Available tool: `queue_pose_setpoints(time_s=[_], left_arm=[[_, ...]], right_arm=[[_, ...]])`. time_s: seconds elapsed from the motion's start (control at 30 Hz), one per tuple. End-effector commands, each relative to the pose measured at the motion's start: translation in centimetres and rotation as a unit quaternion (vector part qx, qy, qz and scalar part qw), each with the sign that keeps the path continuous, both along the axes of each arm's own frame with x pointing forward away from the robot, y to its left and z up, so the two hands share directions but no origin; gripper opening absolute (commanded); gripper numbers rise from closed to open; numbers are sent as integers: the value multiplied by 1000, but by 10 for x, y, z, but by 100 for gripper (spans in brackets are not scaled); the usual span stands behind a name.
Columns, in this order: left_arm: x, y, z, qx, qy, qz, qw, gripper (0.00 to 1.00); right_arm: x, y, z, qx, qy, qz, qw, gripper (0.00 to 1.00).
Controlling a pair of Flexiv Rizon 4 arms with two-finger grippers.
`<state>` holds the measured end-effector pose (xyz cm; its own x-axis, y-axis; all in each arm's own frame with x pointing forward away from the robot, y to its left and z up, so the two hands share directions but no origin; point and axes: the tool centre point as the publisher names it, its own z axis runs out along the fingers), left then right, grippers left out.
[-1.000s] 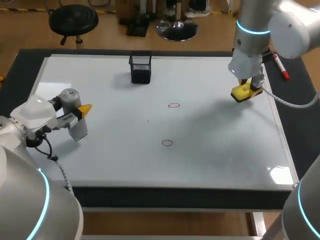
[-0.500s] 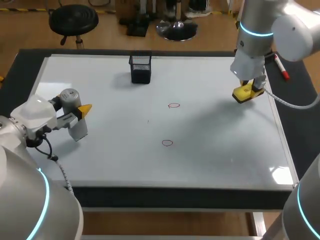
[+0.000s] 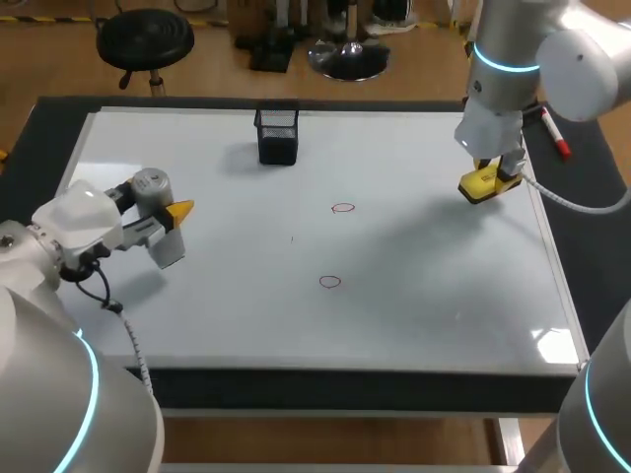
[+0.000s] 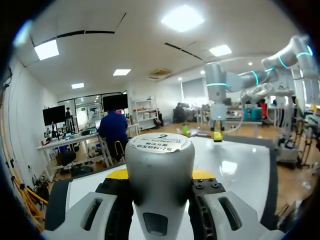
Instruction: Pick up the inspection probe, press it on each red-marked spot on the whiteboard one by one, put down the probe, pick up the eraser, and wipe off all the red marks.
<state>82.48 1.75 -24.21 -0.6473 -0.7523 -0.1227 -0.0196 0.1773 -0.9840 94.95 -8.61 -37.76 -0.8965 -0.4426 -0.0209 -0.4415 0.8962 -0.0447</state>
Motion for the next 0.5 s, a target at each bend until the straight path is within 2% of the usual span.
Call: queue_pose_setpoints(time_s=[0.03, 0.33, 0.5], left_arm=[[25, -15, 4, 8, 12, -60, 998, 0], [52, -67, 15, 20, 2, -165, 986, 0], [65, -99, 19, 20, -3, -218, 976, 0]], right_arm=[[0, -1, 1, -1, 0, 1, 1000, 0], [0, -1, 1, -1, 0, 1, 1000, 0], [0, -1, 1, -1, 0, 1, 1000, 0]])
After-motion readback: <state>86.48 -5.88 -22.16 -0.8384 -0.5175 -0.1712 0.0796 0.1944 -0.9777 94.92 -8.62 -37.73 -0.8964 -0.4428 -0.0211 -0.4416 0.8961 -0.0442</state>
